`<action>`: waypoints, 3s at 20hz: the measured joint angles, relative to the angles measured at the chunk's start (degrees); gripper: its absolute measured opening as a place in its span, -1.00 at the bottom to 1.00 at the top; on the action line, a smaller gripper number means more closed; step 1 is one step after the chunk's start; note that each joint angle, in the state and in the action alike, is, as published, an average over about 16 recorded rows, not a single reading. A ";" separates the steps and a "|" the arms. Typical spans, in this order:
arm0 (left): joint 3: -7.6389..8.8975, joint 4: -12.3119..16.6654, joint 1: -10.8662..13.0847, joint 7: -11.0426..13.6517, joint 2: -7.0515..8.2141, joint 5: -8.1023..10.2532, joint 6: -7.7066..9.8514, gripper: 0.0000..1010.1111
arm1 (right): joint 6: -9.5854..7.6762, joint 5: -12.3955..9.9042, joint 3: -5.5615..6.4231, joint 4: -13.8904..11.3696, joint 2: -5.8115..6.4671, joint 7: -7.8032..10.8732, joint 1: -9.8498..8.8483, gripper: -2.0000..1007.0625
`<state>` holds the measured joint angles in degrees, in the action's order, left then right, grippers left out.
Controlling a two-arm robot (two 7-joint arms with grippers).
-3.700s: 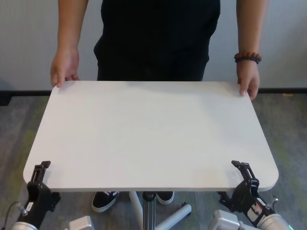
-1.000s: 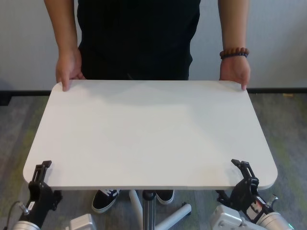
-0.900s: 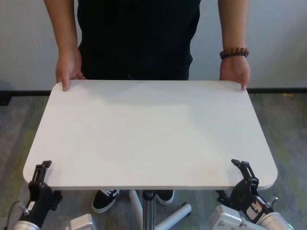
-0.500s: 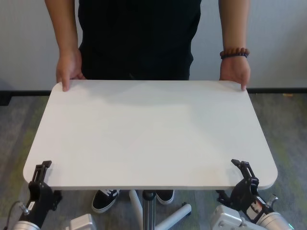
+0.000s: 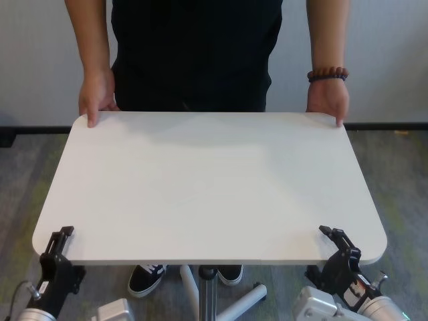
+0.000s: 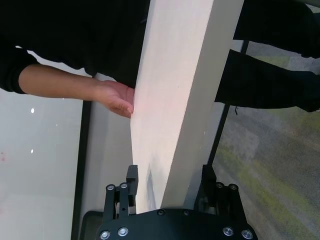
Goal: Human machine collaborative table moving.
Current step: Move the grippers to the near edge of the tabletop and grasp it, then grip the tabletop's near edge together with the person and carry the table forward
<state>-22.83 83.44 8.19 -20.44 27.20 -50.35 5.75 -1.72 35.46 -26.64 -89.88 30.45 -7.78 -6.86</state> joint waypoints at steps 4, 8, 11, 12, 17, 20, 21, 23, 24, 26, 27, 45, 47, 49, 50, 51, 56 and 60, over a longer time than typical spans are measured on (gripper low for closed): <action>0.00 0.00 0.00 0.00 0.00 -0.01 0.01 0.45 | -0.01 0.01 0.00 0.00 0.00 0.00 0.00 0.29; 0.00 0.00 -0.01 -0.01 0.00 -0.01 0.02 0.24 | -0.02 0.02 0.00 0.00 0.00 -0.01 0.01 0.05; 0.00 0.00 -0.01 -0.03 0.00 -0.01 0.02 0.11 | -0.03 0.03 0.00 0.00 0.00 -0.01 0.01 -0.08; 0.00 0.00 -0.01 -0.03 0.00 -0.01 0.02 0.07 | -0.03 0.03 0.00 0.00 0.00 -0.01 0.01 -0.12; 0.00 -0.01 -0.02 -0.05 0.00 -0.01 0.02 -0.07 | -0.03 0.05 0.00 0.01 0.01 -0.01 0.01 -0.24; 0.00 -0.01 -0.02 -0.05 0.00 -0.01 0.02 -0.11 | -0.03 0.05 0.00 0.01 0.01 -0.01 0.01 -0.27; 0.00 -0.01 -0.02 -0.06 0.00 -0.01 0.02 -0.13 | -0.03 0.05 0.00 0.01 0.01 -0.01 0.01 -0.27; 0.00 -0.01 -0.02 -0.06 0.00 -0.01 0.02 -0.15 | -0.03 0.05 -0.01 0.01 0.01 0.00 0.00 -0.27; 0.00 -0.01 -0.02 -0.06 0.00 -0.01 0.02 -0.17 | -0.03 0.05 -0.01 0.01 0.01 0.00 0.00 -0.27; 0.00 -0.01 -0.01 -0.05 0.00 -0.01 0.02 -0.20 | -0.03 0.05 -0.01 0.01 0.01 0.00 0.00 -0.27; 0.00 -0.01 -0.01 -0.05 0.00 -0.01 0.02 -0.21 | -0.03 0.05 -0.01 0.01 0.01 0.01 0.00 -0.27; -0.19 0.39 0.15 -0.05 0.22 -1.75 0.51 -0.42 | 0.32 0.11 0.16 -0.13 0.02 0.85 -0.13 -0.27; -0.26 0.56 0.26 -0.10 0.29 -2.46 0.74 -0.43 | 0.08 0.30 0.28 -0.28 -0.05 1.04 -0.26 -0.27; -0.31 0.75 0.39 -0.21 0.36 -3.20 0.94 -0.44 | -0.19 0.60 0.40 -0.46 -0.12 1.23 -0.41 -0.27; -0.33 0.86 0.47 -0.28 0.39 -3.63 1.03 -0.45 | -0.33 0.79 0.47 -0.56 -0.16 1.33 -0.49 -0.27; -0.36 0.96 0.55 -0.36 0.43 -4.08 1.12 -0.45 | -0.48 0.97 0.54 -0.67 -0.20 1.42 -0.58 -0.27; -0.66 1.56 0.95 -0.73 0.60 -6.67 1.74 -0.45 | -1.57 1.98 1.05 -1.14 -0.56 1.74 -1.01 -0.27; -0.78 1.89 1.23 -1.07 0.62 -8.28 1.95 -0.45 | -2.42 3.11 1.42 -1.54 -0.83 1.63 -1.41 -0.27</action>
<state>-23.61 85.33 9.42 -21.51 27.83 -58.64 7.70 -4.14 38.57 -25.21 -91.42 29.62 -6.15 -8.27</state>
